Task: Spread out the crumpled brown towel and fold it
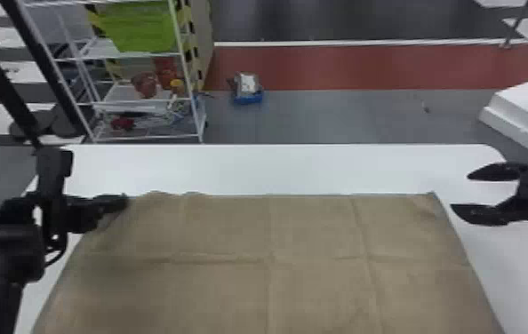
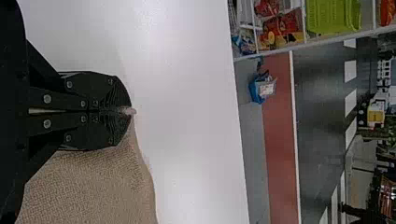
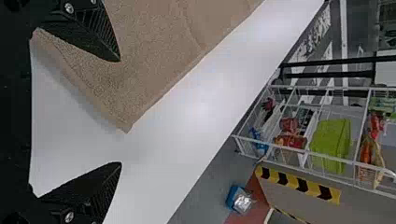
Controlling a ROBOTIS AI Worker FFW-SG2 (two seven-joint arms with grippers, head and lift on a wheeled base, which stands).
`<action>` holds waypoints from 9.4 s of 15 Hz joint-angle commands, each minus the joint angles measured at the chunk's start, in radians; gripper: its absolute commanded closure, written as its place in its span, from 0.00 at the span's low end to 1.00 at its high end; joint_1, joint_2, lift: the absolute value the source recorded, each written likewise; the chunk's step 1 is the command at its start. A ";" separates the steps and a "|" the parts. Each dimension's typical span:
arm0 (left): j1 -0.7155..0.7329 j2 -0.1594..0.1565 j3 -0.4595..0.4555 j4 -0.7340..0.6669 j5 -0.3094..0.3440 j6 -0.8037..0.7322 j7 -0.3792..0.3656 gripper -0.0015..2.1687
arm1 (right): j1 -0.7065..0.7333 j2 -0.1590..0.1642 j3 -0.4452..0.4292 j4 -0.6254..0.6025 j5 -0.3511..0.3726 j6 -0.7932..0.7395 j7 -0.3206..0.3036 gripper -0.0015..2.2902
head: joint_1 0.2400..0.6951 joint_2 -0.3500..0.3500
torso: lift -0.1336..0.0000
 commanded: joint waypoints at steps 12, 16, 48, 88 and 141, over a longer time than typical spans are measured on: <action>0.029 -0.020 0.000 -0.057 -0.033 0.051 -0.010 0.53 | -0.197 0.023 0.172 0.200 0.145 0.150 -0.015 0.12 | 1.00 0.59 | 0.07; 0.034 -0.020 -0.002 -0.063 -0.033 0.063 -0.011 0.53 | -0.244 0.019 0.209 0.296 0.147 0.137 -0.023 0.22 | 1.00 0.58 | 0.07; 0.209 -0.080 0.184 -0.382 0.083 0.029 -0.024 0.58 | 0.165 -0.037 -0.227 -0.043 -0.136 -0.387 0.062 0.65 | 1.00 0.54 | 0.07; 0.753 -0.261 0.372 -0.362 0.485 -0.784 -0.261 0.53 | 0.664 -0.044 -0.462 -0.053 -0.438 -0.964 0.113 0.57 | 1.00 0.41 | 0.07; 0.693 -0.265 0.349 -0.930 0.263 0.621 -0.119 0.07 | 0.316 -0.100 0.483 -0.812 0.101 0.251 0.113 0.18 | 1.00 1.00 | 0.07</action>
